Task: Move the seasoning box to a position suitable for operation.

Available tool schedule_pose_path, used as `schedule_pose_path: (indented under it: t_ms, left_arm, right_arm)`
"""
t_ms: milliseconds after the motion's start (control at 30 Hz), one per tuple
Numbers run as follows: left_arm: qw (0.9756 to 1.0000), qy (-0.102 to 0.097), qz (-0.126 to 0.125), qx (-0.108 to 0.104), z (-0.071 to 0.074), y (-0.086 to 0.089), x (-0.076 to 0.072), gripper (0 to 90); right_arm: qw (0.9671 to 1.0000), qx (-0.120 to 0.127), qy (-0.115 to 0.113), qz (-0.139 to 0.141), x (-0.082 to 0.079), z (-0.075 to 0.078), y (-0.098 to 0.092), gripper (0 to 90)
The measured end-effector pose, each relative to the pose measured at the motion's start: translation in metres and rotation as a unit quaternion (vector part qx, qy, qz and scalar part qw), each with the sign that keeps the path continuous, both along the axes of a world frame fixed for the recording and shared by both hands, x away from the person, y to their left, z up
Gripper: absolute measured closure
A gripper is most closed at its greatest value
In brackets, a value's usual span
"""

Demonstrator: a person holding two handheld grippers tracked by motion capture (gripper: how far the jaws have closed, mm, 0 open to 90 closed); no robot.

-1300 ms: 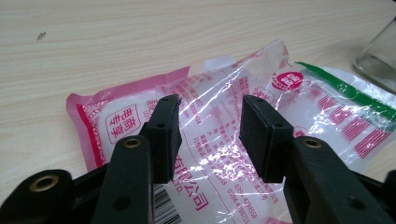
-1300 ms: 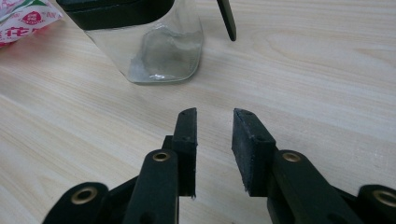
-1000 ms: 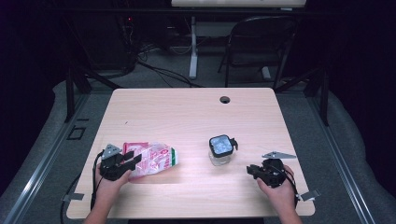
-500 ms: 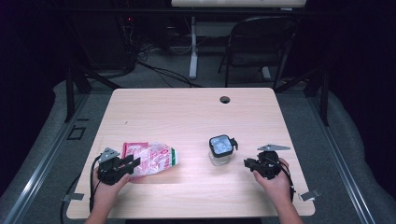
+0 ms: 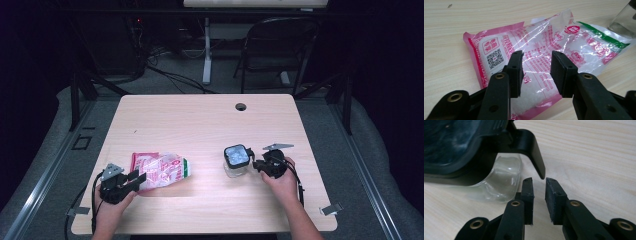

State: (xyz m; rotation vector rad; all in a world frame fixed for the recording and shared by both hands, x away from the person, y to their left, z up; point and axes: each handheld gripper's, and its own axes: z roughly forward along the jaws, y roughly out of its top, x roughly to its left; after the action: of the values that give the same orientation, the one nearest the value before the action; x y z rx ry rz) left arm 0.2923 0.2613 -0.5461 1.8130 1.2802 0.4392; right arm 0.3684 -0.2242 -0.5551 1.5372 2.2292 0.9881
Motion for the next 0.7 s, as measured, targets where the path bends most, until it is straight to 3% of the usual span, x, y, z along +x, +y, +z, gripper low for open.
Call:
schedule_pose_path:
  t_ms: [133,367,700]
  left_arm:
    - [1.0000,0.001,0.004,0.000,-0.001,0.003,-0.002,62.1]
    - [0.9999,0.002,0.017,-0.001,0.000,0.009,-0.010,62.1]
    - [0.9997,0.002,0.024,0.000,-0.001,0.013,-0.016,62.1]
  right_arm:
    - [1.0000,-0.003,-0.009,-0.001,0.006,-0.002,0.002,76.4]
    - [1.0000,0.004,-0.005,-0.004,0.016,-0.010,0.003,75.8]
    - [0.9996,-0.019,-0.019,0.006,0.021,-0.009,0.013,78.0]
